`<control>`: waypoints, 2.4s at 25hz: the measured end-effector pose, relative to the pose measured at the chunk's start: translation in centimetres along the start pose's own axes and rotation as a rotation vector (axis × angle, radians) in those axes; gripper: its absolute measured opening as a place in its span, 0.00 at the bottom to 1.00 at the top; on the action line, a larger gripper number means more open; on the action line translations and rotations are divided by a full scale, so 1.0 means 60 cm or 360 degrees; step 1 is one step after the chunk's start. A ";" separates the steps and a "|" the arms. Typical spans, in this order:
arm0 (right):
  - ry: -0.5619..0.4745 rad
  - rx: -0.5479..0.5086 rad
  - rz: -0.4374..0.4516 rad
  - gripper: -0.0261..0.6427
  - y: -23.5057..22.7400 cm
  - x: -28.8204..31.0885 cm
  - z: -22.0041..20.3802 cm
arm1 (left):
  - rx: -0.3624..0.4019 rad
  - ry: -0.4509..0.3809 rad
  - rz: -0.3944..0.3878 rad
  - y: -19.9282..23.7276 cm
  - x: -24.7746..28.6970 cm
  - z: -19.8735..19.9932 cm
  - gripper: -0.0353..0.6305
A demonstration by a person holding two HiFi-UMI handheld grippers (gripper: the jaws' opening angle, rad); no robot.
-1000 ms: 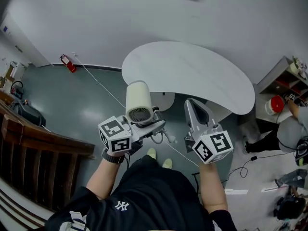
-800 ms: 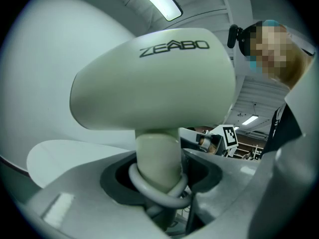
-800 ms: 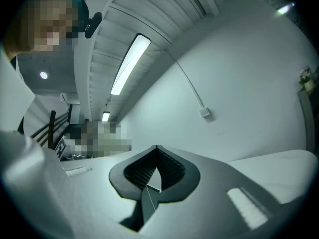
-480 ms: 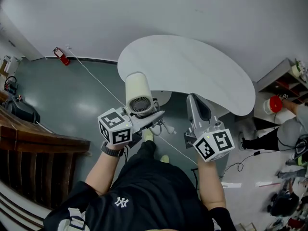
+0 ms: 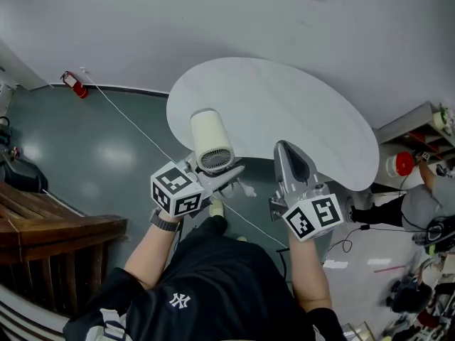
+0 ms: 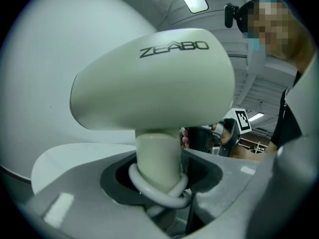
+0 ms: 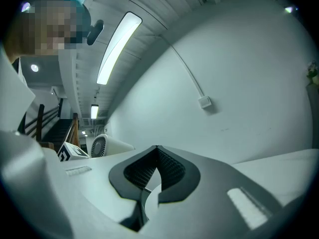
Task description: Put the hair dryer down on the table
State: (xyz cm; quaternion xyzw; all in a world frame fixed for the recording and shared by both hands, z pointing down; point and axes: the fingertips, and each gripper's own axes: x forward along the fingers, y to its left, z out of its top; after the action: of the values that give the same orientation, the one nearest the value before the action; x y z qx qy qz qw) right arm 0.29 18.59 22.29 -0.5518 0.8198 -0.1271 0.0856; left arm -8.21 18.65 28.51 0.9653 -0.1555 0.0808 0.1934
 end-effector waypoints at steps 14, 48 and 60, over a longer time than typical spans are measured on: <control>0.0091 0.0057 -0.0099 0.07 -0.091 0.181 -0.062 | 0.0049 0.0290 0.0084 0.217 0.088 -0.042 0.38; 0.0566 0.0268 0.0047 0.07 -0.404 0.450 -0.304 | -0.0280 0.1206 0.0629 0.601 0.315 -0.301 0.37; 0.0635 0.0353 0.0059 0.07 -0.445 0.474 -0.332 | -0.0373 0.1359 0.0677 0.635 0.348 -0.339 0.39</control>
State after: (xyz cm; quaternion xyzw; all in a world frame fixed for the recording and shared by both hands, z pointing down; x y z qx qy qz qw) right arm 7.60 -15.07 49.36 -0.4878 0.8115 -0.3214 -0.0156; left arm -3.18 -12.24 64.87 0.7647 -0.2641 0.4889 0.3263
